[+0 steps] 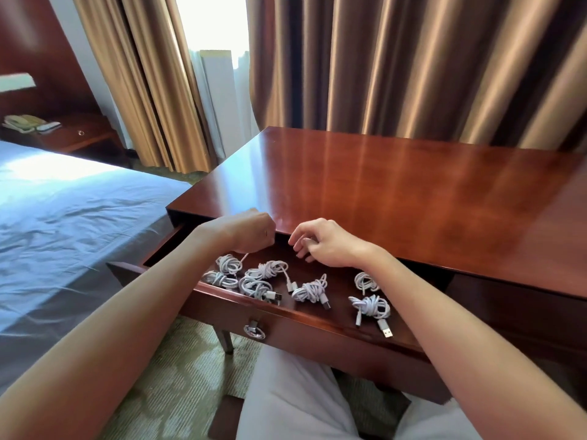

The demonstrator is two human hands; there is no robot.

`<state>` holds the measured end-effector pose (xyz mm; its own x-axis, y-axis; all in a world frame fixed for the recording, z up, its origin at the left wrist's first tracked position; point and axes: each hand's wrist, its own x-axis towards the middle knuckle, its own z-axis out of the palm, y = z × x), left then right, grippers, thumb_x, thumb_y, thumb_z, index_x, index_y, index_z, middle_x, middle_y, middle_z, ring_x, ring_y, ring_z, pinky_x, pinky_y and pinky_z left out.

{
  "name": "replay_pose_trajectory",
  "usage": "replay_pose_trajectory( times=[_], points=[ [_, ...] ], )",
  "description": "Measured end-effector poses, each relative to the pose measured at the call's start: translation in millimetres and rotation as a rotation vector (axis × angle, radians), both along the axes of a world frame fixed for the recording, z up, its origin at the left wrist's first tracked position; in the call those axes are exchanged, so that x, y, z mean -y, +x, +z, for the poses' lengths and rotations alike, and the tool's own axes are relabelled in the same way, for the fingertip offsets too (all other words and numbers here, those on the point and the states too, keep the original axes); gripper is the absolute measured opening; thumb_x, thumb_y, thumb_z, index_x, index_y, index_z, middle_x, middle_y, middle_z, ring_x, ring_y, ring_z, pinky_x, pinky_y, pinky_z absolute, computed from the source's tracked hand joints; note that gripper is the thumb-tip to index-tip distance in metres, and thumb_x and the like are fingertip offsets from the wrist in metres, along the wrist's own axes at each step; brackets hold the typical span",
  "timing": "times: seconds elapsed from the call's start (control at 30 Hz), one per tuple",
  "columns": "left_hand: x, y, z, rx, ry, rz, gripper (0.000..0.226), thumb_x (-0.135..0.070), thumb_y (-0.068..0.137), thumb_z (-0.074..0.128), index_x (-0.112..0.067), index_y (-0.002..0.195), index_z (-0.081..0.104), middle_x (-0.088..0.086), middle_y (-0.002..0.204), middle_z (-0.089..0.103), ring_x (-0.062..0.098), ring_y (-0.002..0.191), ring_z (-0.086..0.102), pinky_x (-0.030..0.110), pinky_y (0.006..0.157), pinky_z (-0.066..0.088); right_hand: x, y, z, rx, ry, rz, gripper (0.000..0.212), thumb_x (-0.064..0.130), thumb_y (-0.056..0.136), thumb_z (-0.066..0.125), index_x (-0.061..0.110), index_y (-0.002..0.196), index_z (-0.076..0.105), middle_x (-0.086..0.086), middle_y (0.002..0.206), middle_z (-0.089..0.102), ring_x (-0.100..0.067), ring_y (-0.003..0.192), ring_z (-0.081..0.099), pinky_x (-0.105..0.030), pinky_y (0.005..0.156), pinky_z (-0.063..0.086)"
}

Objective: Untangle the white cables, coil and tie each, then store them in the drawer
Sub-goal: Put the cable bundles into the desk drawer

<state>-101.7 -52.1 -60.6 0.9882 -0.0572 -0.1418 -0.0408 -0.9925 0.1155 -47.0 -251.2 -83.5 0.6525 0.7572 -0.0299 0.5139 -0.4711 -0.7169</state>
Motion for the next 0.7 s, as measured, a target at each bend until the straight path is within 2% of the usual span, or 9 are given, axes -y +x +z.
replay_pose_trajectory(
  times=[0.17, 0.23, 0.3, 0.4, 0.5, 0.57, 0.7],
  points=[
    [54.0, 18.6, 24.2, 0.046, -0.010, -0.087, 0.021, -0.017, 0.094, 0.054, -0.015, 0.106, 0.072, 0.004, 0.102, 0.070, 0.024, 0.103, 0.059, 0.037, 0.092, 0.050, 40.3, 8.4, 25.0, 0.154, -0.067, -0.068, 0.027, 0.003, 0.095, 0.049, 0.020, 0.095, 0.070, 0.003, 0.086, 0.070, -0.010, 0.077, 0.072, -0.021, 0.074, 0.057],
    [75.0, 29.5, 29.3, 0.035, 0.010, -0.113, 0.022, -0.017, 0.094, 0.054, -0.015, 0.107, 0.072, 0.003, 0.099, 0.069, 0.021, 0.100, 0.057, 0.034, 0.090, 0.049, 61.7, 12.0, 34.1, 0.214, -0.113, -0.107, 0.022, 0.008, 0.095, 0.055, 0.022, 0.095, 0.072, 0.007, 0.084, 0.068, -0.012, 0.081, 0.069, -0.025, 0.079, 0.055],
    [98.9, 44.6, 32.2, 0.037, 0.029, -0.154, 0.022, -0.023, 0.090, 0.056, -0.018, 0.103, 0.072, 0.004, 0.099, 0.070, 0.025, 0.098, 0.063, 0.037, 0.089, 0.052, 89.2, 16.3, 41.5, 0.244, -0.149, -0.162, 0.015, 0.015, 0.096, 0.059, 0.022, 0.097, 0.073, 0.011, 0.081, 0.064, -0.015, 0.085, 0.067, -0.033, 0.084, 0.057],
    [138.1, 69.3, 36.0, 0.041, 0.065, -0.208, 0.020, -0.034, 0.086, 0.056, -0.027, 0.099, 0.070, 0.003, 0.099, 0.065, 0.029, 0.099, 0.065, 0.044, 0.089, 0.053, 133.9, 24.3, 50.4, 0.290, -0.243, -0.260, 0.012, 0.024, 0.097, 0.059, 0.026, 0.098, 0.071, 0.010, 0.091, 0.065, -0.016, 0.092, 0.065, -0.039, 0.088, 0.056],
    [190.4, 92.4, 39.4, 0.054, 0.093, -0.281, 0.005, -0.034, 0.092, 0.057, -0.034, 0.093, 0.062, -0.002, 0.097, 0.056, 0.029, 0.103, 0.063, 0.042, 0.088, 0.052, 187.7, 32.8, 55.5, 0.305, -0.362, -0.365, 0.012, 0.028, 0.098, 0.057, 0.028, 0.101, 0.069, 0.005, 0.106, 0.067, -0.020, 0.100, 0.065, -0.038, 0.085, 0.054],
    [230.3, 109.2, 38.6, 0.063, 0.089, -0.334, 0.011, -0.036, 0.094, 0.056, -0.032, 0.100, 0.064, 0.000, 0.103, 0.058, 0.029, 0.104, 0.063, 0.040, 0.085, 0.052, 228.2, 36.4, 57.7, 0.297, -0.413, -0.448, 0.014, 0.030, 0.099, 0.056, 0.028, 0.103, 0.069, 0.003, 0.112, 0.065, -0.021, 0.103, 0.063, -0.036, 0.081, 0.050],
    [312.6, 129.2, 40.7, 0.104, 0.110, -0.442, 0.022, -0.034, 0.097, 0.053, -0.024, 0.113, 0.064, 0.005, 0.117, 0.060, 0.031, 0.107, 0.063, 0.034, 0.077, 0.044, 305.9, 38.6, 59.9, 0.298, -0.466, -0.621, 0.016, 0.030, 0.098, 0.056, 0.029, 0.106, 0.070, 0.000, 0.109, 0.060, -0.025, 0.111, 0.060, -0.038, 0.090, 0.048]
  ],
)
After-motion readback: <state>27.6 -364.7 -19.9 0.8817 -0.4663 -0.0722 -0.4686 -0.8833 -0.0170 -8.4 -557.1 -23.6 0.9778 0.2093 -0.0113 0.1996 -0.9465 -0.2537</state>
